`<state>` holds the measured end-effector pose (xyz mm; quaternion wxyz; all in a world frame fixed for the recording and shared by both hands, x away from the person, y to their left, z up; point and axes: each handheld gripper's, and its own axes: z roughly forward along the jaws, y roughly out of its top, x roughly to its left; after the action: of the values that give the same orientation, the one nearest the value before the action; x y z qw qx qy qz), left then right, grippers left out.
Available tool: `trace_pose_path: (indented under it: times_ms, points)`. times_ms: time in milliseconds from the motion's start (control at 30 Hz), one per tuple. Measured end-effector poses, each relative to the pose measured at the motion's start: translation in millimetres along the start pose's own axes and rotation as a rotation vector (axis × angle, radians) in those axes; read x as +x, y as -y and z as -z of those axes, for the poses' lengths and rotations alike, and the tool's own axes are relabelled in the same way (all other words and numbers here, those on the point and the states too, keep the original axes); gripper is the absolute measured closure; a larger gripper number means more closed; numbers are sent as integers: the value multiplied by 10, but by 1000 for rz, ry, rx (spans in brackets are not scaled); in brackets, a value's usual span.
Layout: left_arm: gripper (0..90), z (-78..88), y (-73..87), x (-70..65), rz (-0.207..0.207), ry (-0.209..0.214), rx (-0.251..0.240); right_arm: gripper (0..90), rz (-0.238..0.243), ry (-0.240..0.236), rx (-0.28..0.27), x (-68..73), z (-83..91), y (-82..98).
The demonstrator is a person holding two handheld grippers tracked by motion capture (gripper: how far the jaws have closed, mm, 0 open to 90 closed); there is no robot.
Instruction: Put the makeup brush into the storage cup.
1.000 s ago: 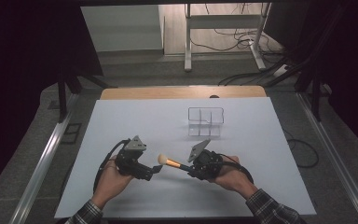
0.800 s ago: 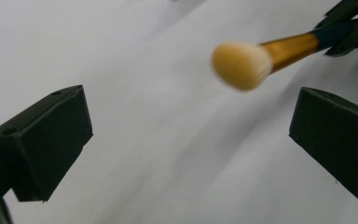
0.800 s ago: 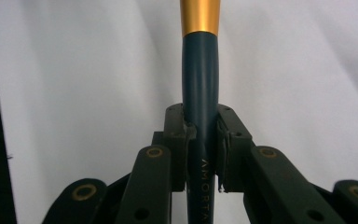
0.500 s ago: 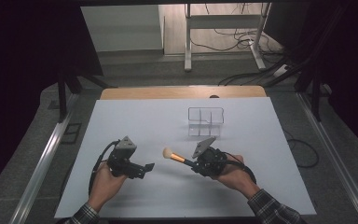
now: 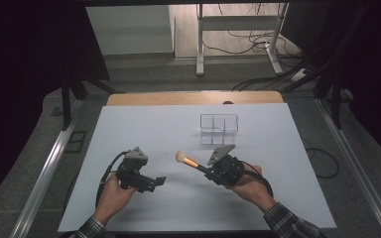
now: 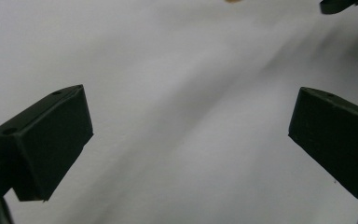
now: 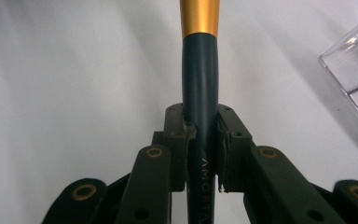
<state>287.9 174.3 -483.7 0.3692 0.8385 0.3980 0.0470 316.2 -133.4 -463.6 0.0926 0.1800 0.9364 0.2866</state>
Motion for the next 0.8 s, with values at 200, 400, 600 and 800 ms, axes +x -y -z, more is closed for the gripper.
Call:
trace_pose_path:
  times_ms: [200, 400, 600, 800]
  points:
    - [2, -15, -48, -37, 10, 26, -19, 762, -15, 24, -35, 29, 17, -9]
    - [0, -33, -129, -83, 14, 54, -32, 762, -35, 52, -77, 61, 35, -15]
    - [0, -57, -221, -128, 8, 87, -39, 762, -58, 72, -113, 91, 56, -14]
    - [0, -82, -301, -150, 17, 146, -64, 762, -77, 89, -152, 139, 84, -14]
